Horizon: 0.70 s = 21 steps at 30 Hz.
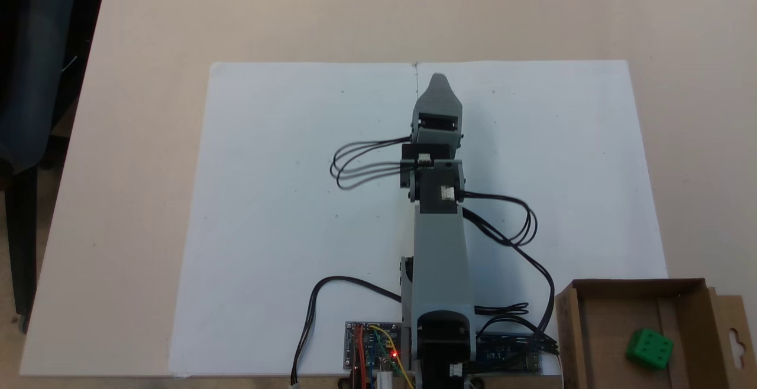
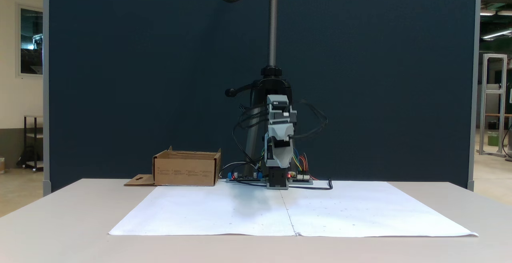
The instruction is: Grasp a green dice and put it in the bin.
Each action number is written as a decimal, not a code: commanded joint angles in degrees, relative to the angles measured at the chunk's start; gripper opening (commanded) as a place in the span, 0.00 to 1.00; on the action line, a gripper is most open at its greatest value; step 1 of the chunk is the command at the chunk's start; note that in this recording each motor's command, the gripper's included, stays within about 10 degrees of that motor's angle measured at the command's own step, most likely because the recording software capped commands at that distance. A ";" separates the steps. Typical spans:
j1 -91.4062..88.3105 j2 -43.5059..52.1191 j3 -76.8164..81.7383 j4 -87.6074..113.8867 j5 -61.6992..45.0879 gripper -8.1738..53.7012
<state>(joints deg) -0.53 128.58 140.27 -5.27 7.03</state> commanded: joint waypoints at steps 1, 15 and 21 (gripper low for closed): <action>-1.14 4.57 2.11 -9.56 -0.62 0.83; 0.44 7.38 33.31 -36.63 -7.29 0.82; 1.23 7.38 38.85 -45.86 -7.73 0.82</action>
<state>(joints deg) -0.09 129.20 174.81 -42.80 2.46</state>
